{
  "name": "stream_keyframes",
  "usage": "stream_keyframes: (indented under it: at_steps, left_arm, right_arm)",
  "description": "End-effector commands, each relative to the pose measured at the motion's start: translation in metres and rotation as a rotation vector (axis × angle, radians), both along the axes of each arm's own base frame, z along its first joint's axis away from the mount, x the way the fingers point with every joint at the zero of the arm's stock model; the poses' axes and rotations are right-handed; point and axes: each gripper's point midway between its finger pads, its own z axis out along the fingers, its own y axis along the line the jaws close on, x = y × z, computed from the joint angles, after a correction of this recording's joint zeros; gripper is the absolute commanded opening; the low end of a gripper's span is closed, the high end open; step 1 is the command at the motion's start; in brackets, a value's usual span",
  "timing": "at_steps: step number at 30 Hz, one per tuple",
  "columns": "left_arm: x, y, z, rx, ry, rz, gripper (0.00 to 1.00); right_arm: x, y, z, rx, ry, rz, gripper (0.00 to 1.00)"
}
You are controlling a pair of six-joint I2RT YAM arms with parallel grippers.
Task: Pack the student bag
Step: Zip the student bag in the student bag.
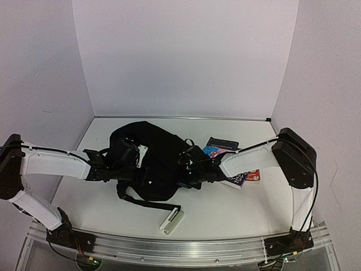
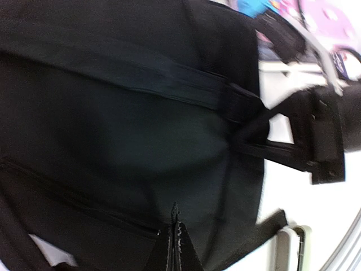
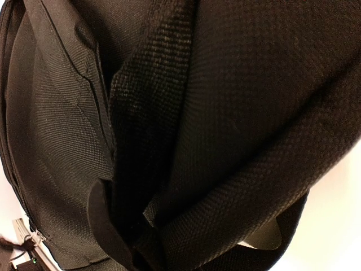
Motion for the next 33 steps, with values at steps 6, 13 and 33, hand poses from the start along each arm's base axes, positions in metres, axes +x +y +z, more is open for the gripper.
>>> stream_keyframes:
  at_steps: [6,13,33]
  left_arm:
    - [0.048,0.045,0.034,-0.221,-0.062,0.149,0.0]
    - [0.094,0.079,0.037,-0.308,-0.08,0.239,0.0]
    - [0.177,0.136,0.033,-0.323,-0.102,0.367,0.0]
  right_arm:
    - [0.002,-0.019,-0.01,-0.074,-0.013,-0.043,0.0]
    - [0.001,-0.022,-0.006,-0.08,-0.021,-0.039,0.0]
    - [0.0,-0.026,0.0,-0.097,-0.035,-0.026,0.0]
